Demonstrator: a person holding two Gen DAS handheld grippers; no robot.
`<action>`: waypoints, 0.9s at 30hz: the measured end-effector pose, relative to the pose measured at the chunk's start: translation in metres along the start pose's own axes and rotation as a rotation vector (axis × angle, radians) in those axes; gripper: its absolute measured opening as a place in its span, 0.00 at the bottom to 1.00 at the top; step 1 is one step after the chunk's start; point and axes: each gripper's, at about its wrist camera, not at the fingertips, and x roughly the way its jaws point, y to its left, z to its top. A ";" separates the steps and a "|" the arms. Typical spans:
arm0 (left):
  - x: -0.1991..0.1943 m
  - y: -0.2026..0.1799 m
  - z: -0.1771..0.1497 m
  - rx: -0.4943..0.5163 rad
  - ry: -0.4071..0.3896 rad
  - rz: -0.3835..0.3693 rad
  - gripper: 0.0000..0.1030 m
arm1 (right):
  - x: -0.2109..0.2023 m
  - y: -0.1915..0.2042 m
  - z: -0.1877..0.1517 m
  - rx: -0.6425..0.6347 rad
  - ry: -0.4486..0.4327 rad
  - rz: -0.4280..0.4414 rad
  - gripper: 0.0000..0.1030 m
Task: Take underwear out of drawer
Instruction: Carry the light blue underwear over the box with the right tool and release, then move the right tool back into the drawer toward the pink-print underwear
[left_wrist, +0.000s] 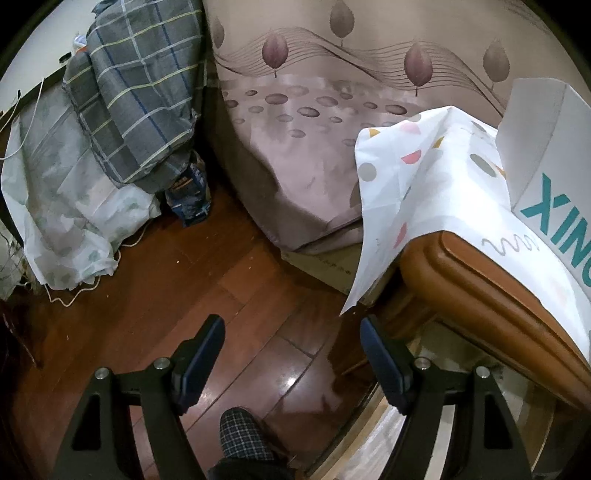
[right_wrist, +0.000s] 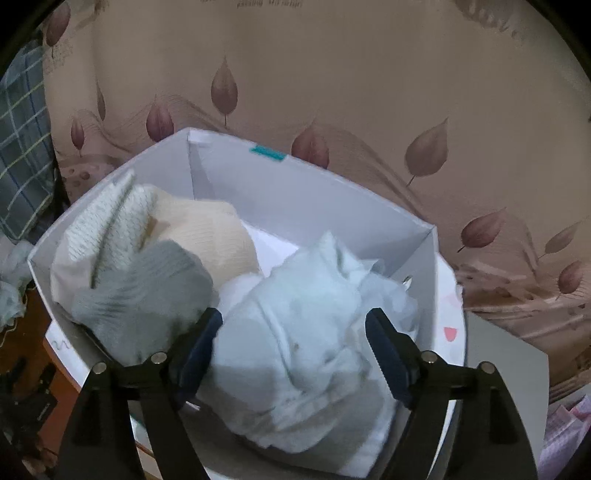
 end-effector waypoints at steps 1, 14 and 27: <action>0.001 0.001 0.001 -0.008 0.002 -0.001 0.75 | -0.007 -0.001 0.001 0.002 -0.014 0.003 0.80; 0.003 0.030 0.004 -0.118 0.006 0.033 0.75 | -0.107 0.018 -0.086 -0.159 -0.116 0.067 0.82; 0.004 0.037 0.005 -0.148 0.033 0.052 0.76 | -0.015 0.085 -0.238 -0.480 0.128 0.198 0.64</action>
